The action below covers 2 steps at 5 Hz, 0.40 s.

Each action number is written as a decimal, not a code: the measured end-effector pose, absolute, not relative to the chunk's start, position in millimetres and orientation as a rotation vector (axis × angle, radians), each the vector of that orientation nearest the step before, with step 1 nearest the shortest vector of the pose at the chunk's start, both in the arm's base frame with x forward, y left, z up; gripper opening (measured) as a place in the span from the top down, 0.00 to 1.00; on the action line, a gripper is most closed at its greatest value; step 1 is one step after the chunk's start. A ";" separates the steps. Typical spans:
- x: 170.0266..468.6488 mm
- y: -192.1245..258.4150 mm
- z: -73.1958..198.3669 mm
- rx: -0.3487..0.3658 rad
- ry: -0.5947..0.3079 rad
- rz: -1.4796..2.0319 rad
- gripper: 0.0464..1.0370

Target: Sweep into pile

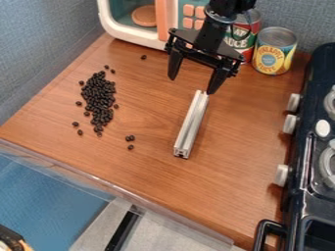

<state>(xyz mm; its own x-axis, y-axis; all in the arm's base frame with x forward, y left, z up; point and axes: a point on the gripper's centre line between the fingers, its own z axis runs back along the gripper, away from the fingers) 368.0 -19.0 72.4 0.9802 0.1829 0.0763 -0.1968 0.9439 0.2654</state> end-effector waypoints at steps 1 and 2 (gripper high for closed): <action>363.7 -18.9 56.4 0.283 -0.005 0.187 0.04; 356.7 -20.4 47.0 0.270 0.017 0.148 0.04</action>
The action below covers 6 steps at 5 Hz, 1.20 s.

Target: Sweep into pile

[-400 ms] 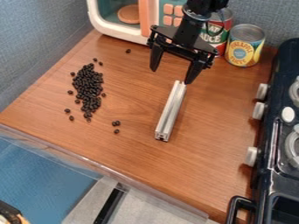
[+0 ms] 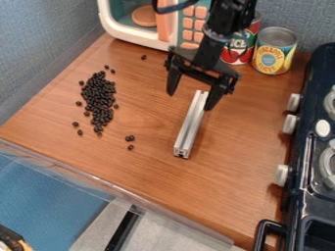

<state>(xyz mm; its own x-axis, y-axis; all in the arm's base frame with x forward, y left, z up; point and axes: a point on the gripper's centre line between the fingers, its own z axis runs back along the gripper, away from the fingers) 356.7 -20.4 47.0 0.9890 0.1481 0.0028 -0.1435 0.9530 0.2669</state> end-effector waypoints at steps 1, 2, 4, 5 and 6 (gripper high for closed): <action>354.3 -24.5 41.6 0.268 0.016 0.093 0.04; 346.0 -31.5 31.7 0.274 0.024 0.060 0.04; 335.4 -34.5 14.5 0.247 0.018 0.089 0.07; 338.7 -37.8 13.9 0.225 0.002 0.060 0.25; 341.5 -34.9 11.9 0.227 -0.021 0.039 0.56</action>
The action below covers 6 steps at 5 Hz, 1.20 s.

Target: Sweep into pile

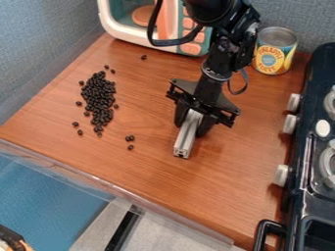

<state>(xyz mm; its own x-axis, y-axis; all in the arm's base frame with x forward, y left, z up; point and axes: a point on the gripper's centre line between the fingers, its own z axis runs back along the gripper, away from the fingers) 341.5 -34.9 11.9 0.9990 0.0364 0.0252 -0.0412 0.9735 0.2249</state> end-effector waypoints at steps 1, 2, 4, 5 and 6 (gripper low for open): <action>340.6 -33.8 11.4 0.228 -0.026 0.035 0.64; 332.9 -31.8 10.3 0.213 -0.030 -0.011 0.64; 305.9 -23.6 7.5 0.197 -0.034 -0.110 0.64; 296.3 -22.1 5.8 0.185 -0.050 -0.141 0.64; 287.5 -19.2 6.0 0.176 -0.063 -0.168 0.64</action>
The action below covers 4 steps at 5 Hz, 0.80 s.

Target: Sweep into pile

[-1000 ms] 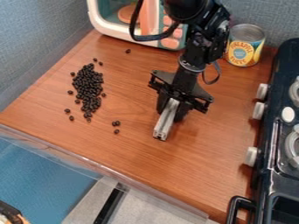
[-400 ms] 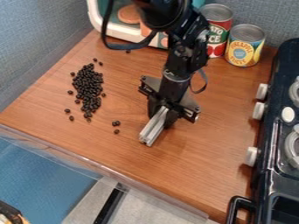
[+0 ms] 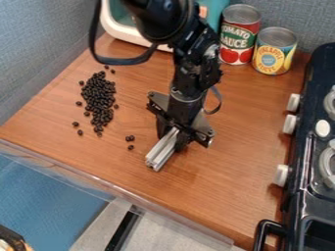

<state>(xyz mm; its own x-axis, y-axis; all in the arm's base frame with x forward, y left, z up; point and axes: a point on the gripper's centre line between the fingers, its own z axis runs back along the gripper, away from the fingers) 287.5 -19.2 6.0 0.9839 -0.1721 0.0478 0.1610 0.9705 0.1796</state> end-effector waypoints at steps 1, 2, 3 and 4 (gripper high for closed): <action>270.6 -11.5 5.3 0.182 -0.065 -0.189 0.64; 271.8 2.8 5.0 0.181 -0.093 -0.179 0.64; 276.1 17.7 4.8 0.192 -0.112 -0.186 0.64; 280.1 64.0 3.8 0.231 -0.093 -0.134 0.64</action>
<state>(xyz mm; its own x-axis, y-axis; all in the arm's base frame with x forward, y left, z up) 280.1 64.0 3.8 0.9868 -0.1433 0.0759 0.1221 0.9645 0.2343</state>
